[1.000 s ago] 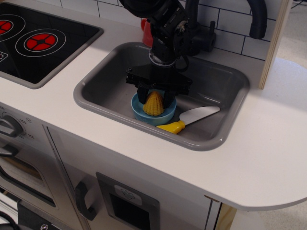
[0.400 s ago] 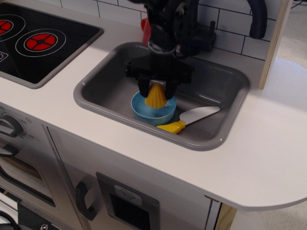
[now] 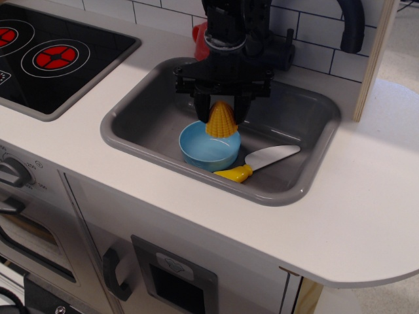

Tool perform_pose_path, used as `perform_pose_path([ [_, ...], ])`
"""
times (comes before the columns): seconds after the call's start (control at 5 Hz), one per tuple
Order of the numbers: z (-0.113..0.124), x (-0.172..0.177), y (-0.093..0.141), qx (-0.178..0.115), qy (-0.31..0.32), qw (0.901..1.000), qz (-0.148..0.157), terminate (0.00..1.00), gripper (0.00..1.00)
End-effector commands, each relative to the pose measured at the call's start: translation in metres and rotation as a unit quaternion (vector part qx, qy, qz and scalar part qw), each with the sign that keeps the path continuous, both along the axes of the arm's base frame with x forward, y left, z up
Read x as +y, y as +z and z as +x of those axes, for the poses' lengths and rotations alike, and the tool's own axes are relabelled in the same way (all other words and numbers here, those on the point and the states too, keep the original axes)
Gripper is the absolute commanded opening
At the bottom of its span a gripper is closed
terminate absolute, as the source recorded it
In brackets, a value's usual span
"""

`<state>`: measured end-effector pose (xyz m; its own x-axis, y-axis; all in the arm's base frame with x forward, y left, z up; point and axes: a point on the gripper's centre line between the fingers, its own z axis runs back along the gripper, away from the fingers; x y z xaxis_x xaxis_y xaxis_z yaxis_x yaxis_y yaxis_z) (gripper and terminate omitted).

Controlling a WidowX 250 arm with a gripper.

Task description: Take corn out of bowl sink

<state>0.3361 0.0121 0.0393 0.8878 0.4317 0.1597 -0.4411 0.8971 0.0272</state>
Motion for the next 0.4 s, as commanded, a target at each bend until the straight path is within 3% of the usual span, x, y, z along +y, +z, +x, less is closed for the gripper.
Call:
perform_pose_path([
  [0.0, -0.0132, -0.033, 0.0229, -0.028, -0.054, 0.9981, -0.003, 0.0, 0.0],
  [0.2, -0.0108, -0.0307, 0.028, -0.037, -0.043, 0.9983, -0.01, 0.0, 0.0],
])
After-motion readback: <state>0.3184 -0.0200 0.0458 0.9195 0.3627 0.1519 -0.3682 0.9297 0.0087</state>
